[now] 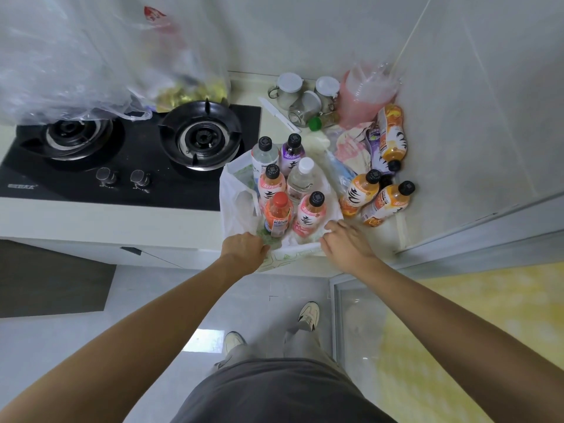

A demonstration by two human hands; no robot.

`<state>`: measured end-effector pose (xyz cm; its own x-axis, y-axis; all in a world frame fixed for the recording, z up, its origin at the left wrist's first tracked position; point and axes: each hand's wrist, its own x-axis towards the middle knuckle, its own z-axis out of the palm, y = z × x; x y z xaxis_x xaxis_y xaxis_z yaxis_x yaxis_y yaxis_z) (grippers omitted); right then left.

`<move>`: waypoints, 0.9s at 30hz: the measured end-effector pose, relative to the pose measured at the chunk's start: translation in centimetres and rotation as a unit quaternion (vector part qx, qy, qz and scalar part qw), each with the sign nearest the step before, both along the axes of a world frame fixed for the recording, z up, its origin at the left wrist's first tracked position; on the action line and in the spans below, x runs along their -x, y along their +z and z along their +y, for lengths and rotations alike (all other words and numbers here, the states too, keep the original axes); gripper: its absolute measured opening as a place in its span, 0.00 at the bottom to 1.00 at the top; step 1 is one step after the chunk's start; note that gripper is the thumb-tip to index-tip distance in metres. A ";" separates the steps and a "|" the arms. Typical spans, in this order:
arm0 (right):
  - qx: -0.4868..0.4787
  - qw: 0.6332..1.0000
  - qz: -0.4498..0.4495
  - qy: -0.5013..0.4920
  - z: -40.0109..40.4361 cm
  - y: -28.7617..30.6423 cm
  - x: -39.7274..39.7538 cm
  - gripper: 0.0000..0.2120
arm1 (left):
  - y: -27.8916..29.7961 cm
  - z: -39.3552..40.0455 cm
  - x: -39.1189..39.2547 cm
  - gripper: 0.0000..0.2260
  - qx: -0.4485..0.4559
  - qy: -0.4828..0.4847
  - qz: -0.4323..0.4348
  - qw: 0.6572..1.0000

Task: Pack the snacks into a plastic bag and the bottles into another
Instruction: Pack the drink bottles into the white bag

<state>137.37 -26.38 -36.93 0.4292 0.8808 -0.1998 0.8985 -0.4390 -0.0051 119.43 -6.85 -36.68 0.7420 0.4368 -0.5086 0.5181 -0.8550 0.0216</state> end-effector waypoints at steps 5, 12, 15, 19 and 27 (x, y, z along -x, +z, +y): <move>0.022 0.999 -0.012 -0.046 1.1 1.9 -1.4 0.16 | 1.7 1.5 -0.2 0.27 -0.029 0.079 0.027 0.996; 0.045 0.997 0.017 -0.068 2.4 1.8 -2.2 0.32 | 2.5 4.4 0.8 0.37 -0.042 0.151 0.029 0.987; 0.042 0.995 0.020 -0.083 2.9 1.6 -2.5 0.34 | 2.4 5.9 2.1 0.37 -0.061 0.177 0.020 0.982; 0.029 0.992 0.044 -0.117 3.7 1.9 -2.7 0.39 | 2.7 7.0 3.3 0.27 -0.092 0.173 -0.018 0.981; -0.022 0.994 0.062 -0.083 3.5 1.8 -3.5 0.28 | 1.7 8.2 0.3 0.18 -0.045 -0.188 -0.234 0.953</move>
